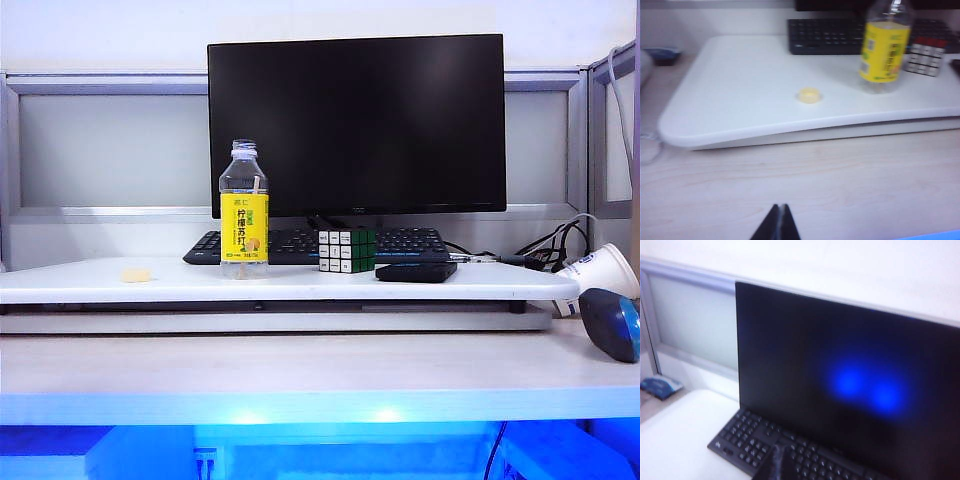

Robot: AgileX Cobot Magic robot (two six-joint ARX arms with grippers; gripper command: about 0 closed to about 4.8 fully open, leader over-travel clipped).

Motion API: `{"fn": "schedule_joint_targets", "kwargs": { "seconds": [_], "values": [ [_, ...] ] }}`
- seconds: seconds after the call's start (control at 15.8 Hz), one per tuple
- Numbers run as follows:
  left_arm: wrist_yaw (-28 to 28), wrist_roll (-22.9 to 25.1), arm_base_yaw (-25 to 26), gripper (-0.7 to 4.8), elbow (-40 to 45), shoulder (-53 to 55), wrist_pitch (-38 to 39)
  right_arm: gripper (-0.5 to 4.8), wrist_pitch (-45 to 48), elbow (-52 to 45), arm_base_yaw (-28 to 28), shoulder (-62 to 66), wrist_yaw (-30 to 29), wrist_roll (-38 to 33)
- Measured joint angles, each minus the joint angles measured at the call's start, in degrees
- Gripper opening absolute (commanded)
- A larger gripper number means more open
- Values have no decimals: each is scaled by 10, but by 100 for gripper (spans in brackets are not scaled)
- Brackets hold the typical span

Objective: Grab a stick from the table and stick it in a plastic bottle.

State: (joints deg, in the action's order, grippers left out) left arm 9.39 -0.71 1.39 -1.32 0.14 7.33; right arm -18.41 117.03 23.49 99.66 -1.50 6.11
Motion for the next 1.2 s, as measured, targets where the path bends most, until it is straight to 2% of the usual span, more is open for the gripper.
{"fn": "schedule_joint_targets", "kwargs": {
  "seconds": [0.19, 0.44, 0.76, 0.82, 1.01, 1.2],
  "values": [
    [-16, 0, 0, -5, 0, 0, 9, -9, -5, -59, -12, -48, 18, 0],
    [-17, 0, 1, -5, 0, 0, 31, -9, 44, -231, -58, -167, 26, -3],
    [-19, 0, 3, -4, 0, 0, 32, -9, 57, -390, -121, -306, 26, -14],
    [-19, 0, 3, -4, 0, 0, 32, -9, 59, -462, -146, -366, 27, -20],
    [-19, 0, 3, -4, 0, 0, 32, -9, 87, -585, -191, -468, 2, -33],
    [-19, 0, 3, -5, 0, 0, 32, -9, 96, -685, -193, -541, -12, -49]
  ]
}}
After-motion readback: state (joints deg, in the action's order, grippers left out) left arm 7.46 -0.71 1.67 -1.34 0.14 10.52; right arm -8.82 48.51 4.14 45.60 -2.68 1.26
